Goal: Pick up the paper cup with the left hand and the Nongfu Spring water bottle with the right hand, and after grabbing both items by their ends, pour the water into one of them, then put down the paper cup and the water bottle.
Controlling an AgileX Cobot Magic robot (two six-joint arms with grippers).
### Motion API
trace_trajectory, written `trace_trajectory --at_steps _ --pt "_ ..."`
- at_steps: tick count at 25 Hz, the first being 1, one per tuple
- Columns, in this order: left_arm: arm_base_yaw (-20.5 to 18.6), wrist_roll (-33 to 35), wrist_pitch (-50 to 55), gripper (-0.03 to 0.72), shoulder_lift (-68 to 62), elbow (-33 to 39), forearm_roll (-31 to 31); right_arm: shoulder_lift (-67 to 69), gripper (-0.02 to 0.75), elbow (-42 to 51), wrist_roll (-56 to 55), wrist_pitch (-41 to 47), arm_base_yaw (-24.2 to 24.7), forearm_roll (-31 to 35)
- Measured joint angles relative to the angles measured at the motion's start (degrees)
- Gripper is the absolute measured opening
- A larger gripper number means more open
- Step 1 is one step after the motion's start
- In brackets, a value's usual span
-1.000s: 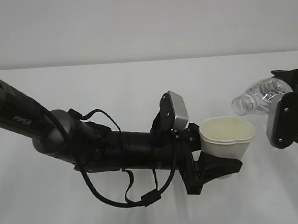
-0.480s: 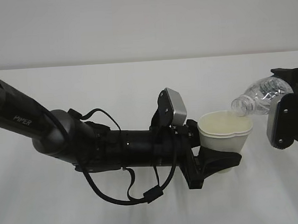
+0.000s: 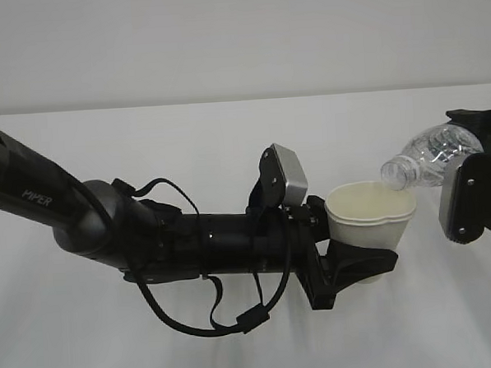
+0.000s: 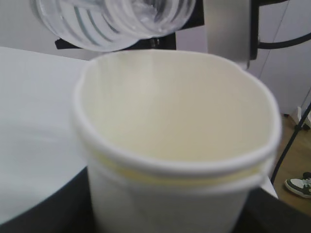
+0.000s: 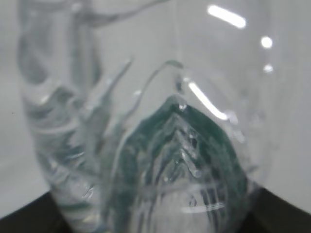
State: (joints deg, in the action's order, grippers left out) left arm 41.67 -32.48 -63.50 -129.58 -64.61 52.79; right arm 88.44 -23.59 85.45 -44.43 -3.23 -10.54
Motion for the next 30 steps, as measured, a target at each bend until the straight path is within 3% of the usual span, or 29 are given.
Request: trace_trajectory --at_steps 30 --pt "0.00 0.00 0.47 0.435 -1.26 0.00 0.00 0.00 0.449 -0.72 1.89 -0.44 0.00 -1.43"
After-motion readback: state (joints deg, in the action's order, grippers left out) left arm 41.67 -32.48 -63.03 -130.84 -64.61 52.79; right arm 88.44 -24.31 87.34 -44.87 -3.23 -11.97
